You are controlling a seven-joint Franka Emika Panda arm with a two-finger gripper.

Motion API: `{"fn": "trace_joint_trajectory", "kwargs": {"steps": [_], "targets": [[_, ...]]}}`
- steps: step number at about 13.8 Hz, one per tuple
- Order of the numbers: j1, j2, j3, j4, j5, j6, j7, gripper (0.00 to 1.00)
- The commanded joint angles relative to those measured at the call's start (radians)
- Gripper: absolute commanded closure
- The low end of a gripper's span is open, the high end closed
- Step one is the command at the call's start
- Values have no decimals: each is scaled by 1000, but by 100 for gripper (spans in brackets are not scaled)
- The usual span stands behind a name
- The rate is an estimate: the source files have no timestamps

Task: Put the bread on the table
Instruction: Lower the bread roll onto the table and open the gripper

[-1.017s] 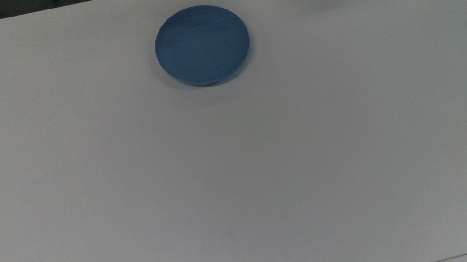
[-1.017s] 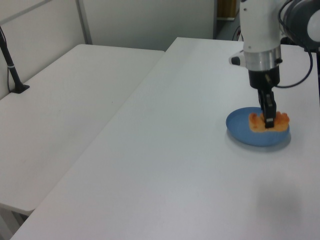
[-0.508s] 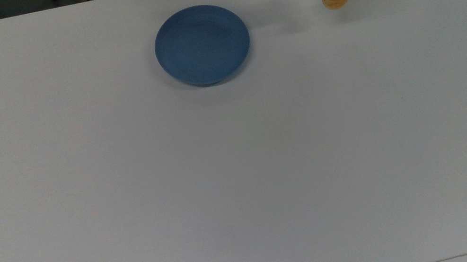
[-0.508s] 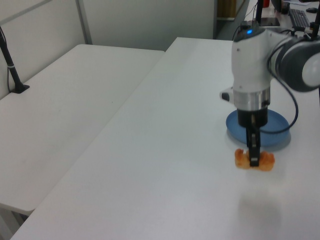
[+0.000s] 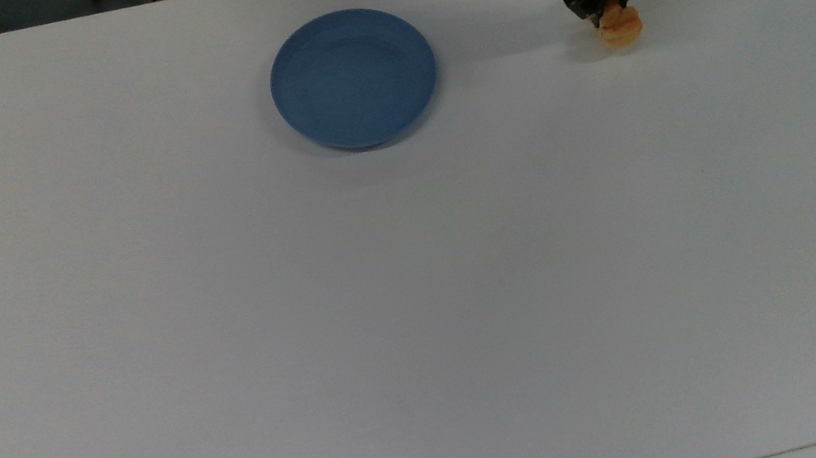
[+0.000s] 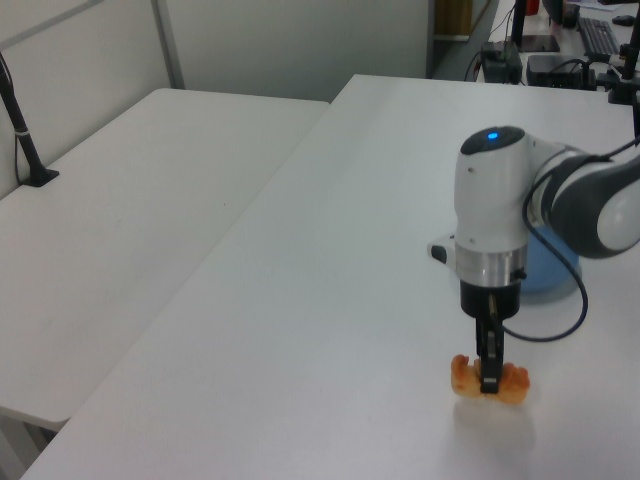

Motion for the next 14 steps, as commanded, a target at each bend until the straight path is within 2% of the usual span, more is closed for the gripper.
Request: {"fn": "trace_joint_trajectory", "kwargs": {"steps": [1, 3, 4, 6, 7, 10, 14], "targets": [[34, 51, -8, -2, -73, 71, 76, 68], [35, 60, -8, 1, -76, 74, 77, 63], [35, 60, -8, 1, -76, 74, 77, 51], [32, 57, -8, 2, -76, 67, 77, 8], [28, 54, -8, 2, -76, 57, 79, 0], [22, 36, -8, 5, -76, 25, 80, 0], [-26, -87, -8, 18, -76, -102, 74, 0]]}}
